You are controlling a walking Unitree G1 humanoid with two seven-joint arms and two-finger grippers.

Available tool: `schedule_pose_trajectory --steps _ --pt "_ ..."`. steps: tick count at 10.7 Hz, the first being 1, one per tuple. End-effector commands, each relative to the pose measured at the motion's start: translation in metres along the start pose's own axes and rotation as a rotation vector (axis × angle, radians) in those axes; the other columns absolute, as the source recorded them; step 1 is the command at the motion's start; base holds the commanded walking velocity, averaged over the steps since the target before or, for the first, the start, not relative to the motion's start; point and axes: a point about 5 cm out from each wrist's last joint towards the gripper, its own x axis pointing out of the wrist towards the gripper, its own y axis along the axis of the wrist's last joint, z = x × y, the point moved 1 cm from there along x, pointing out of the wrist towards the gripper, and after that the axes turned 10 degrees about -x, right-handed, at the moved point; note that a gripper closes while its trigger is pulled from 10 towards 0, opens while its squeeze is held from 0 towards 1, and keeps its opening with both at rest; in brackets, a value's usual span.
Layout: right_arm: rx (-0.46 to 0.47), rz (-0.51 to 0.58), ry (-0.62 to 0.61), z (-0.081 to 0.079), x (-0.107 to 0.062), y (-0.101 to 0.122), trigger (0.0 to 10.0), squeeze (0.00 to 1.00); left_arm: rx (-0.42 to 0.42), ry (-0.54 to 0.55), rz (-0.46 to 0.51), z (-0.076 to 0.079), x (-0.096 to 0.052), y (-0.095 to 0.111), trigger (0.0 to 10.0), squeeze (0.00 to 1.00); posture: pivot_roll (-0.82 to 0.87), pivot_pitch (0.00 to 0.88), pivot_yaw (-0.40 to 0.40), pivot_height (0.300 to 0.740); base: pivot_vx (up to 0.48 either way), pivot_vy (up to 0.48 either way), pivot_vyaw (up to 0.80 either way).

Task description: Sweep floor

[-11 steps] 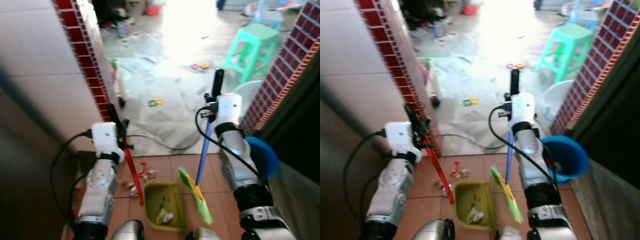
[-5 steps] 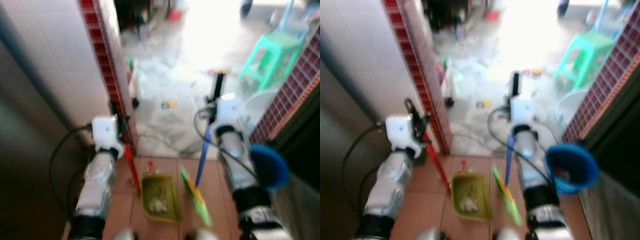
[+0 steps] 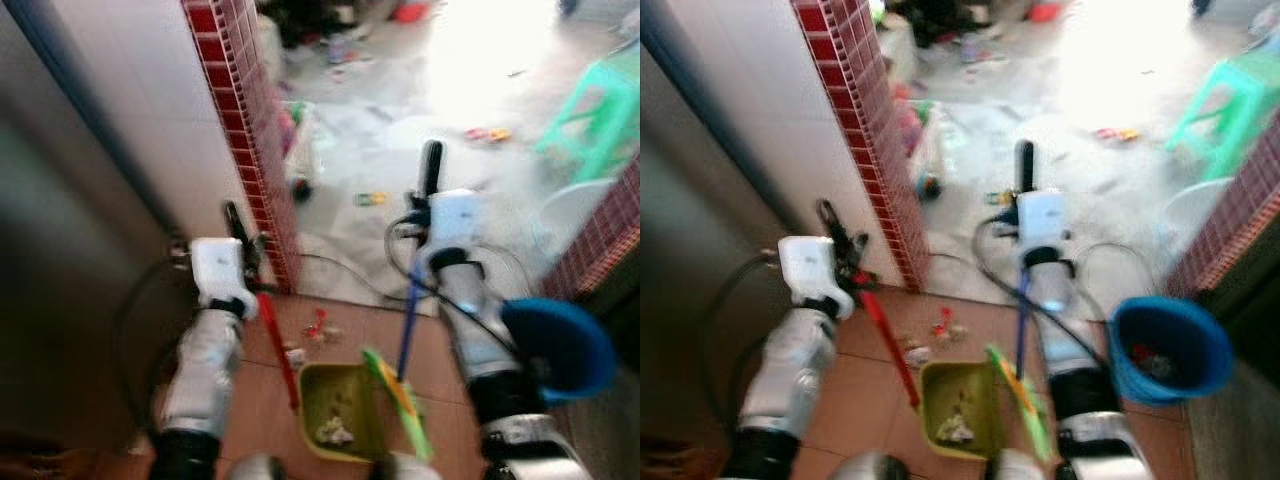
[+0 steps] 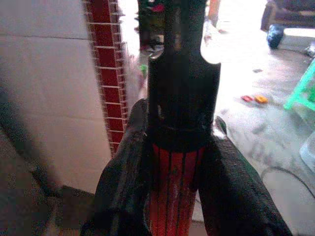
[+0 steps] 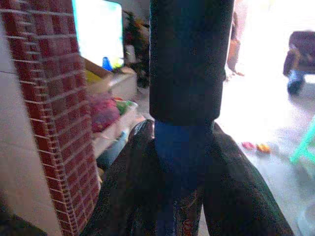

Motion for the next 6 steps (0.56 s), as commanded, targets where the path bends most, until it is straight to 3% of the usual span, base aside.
schedule_pose_trajectory --steps 1,6 --pt "0.013 0.007 -0.006 -0.0017 0.0021 0.0026 10.0 0.00 -0.019 0.011 0.048 -0.0020 0.0028 0.0095 10.0 0.00 -0.14 0.000 0.086 0.740 0.000 0.000 -0.43" --pt "0.003 0.036 0.015 -0.0034 0.0103 0.0094 10.0 0.00 -0.060 0.003 0.054 0.0014 0.0062 0.0108 10.0 0.00 -0.13 0.000 0.067 0.740 0.000 0.443 -0.73"
